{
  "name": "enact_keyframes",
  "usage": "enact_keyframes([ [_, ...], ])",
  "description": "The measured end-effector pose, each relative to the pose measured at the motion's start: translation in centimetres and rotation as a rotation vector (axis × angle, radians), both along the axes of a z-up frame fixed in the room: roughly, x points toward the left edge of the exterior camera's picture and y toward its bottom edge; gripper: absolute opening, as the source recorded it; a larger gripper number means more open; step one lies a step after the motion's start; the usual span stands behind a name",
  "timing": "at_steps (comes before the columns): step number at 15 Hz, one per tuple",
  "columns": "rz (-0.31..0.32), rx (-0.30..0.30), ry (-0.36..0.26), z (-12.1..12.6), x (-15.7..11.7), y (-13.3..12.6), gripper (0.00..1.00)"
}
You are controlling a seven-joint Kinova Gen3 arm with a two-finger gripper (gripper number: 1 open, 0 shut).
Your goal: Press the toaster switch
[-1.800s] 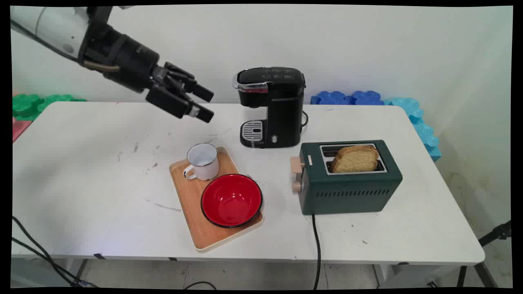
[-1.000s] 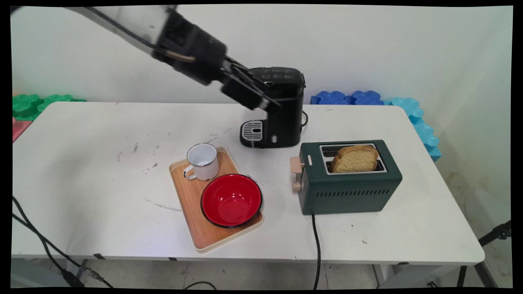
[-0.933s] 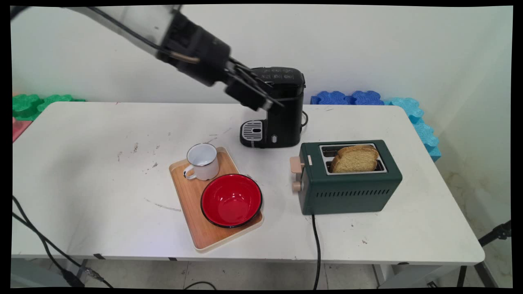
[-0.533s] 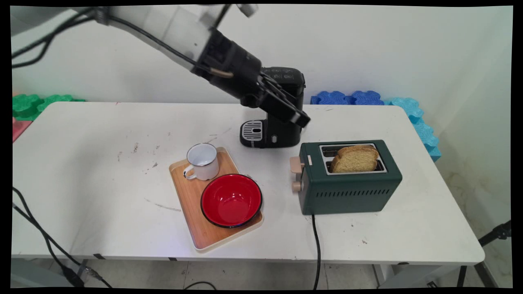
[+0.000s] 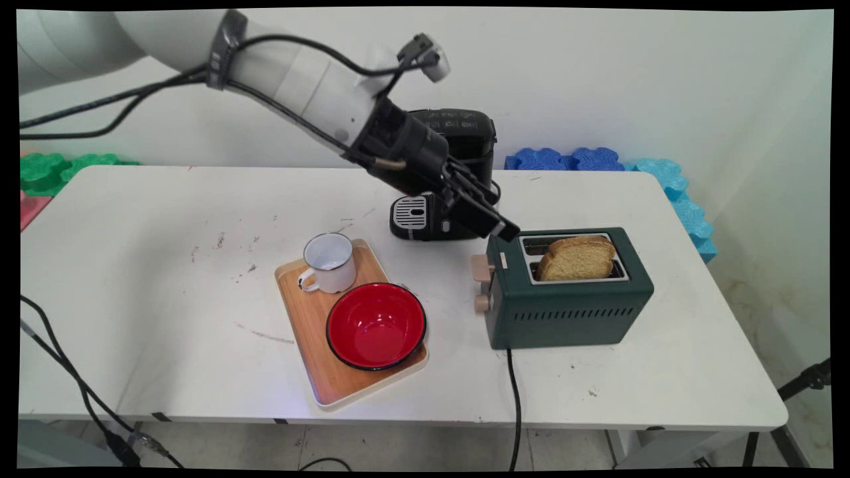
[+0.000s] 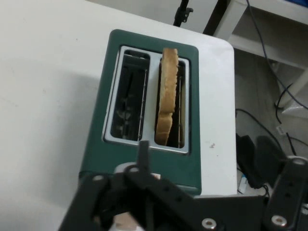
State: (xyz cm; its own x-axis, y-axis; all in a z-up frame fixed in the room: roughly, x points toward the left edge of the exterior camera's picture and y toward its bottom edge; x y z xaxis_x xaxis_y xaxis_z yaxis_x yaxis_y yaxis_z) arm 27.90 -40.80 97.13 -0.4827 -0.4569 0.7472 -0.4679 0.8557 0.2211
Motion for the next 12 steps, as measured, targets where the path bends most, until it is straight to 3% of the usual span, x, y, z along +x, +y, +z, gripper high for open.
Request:
enact_keyframes([
  [12,-0.047,-0.032,-0.101,-3.2,0.5,-1.2,0.00],
])
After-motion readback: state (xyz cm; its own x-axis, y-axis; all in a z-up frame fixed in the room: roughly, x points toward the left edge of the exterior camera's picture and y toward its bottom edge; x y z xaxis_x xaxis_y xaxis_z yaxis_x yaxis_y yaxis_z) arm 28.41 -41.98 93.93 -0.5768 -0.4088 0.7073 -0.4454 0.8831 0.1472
